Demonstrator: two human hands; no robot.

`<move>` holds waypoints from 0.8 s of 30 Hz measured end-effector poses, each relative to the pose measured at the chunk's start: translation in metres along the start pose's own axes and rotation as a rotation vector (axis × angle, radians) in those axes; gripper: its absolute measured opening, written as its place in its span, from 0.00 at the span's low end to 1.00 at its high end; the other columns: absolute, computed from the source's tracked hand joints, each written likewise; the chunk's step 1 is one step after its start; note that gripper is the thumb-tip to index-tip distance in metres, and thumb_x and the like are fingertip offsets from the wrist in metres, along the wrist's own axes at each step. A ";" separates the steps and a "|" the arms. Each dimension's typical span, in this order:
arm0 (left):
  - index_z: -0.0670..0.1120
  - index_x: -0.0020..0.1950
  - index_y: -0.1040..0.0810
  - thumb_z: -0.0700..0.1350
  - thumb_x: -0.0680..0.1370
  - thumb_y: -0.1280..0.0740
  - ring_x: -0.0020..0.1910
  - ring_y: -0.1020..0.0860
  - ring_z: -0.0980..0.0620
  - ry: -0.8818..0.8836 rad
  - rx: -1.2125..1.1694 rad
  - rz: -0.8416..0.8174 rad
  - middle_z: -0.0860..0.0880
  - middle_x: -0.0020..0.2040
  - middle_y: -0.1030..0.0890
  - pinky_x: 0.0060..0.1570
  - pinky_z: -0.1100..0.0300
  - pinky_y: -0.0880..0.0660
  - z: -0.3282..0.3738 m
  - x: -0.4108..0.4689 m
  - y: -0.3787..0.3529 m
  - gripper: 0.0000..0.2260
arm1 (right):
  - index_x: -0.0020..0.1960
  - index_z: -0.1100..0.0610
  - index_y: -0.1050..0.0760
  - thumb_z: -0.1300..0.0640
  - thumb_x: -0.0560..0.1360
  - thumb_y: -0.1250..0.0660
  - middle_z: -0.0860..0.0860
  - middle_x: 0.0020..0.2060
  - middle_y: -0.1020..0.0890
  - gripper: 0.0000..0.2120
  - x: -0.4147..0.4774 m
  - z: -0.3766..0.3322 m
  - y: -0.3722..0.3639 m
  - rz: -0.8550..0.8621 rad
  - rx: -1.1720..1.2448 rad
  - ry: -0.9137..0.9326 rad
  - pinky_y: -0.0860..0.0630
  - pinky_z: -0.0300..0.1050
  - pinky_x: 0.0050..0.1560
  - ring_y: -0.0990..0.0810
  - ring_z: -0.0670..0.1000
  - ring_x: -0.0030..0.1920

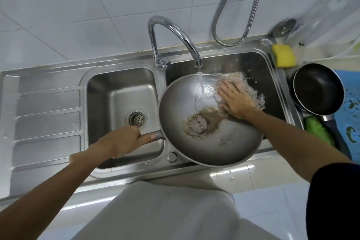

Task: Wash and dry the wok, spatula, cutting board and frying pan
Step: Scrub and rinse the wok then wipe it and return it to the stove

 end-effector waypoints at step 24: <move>0.42 0.37 0.20 0.84 0.66 0.47 0.26 0.19 0.44 0.080 -0.279 -0.019 0.44 0.29 0.18 0.30 0.55 0.23 -0.027 0.027 -0.057 0.44 | 0.50 0.45 0.17 0.67 0.71 0.37 0.55 0.53 0.17 0.20 -0.147 0.036 -0.010 0.248 1.994 -1.030 0.19 0.60 0.50 0.19 0.60 0.52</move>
Point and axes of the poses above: each hand's wrist, its own x-axis towards the middle knuckle, its own y-axis out of the back of the hand, z = x × y, the point moved 7 cm from there along x, towards the middle knuckle
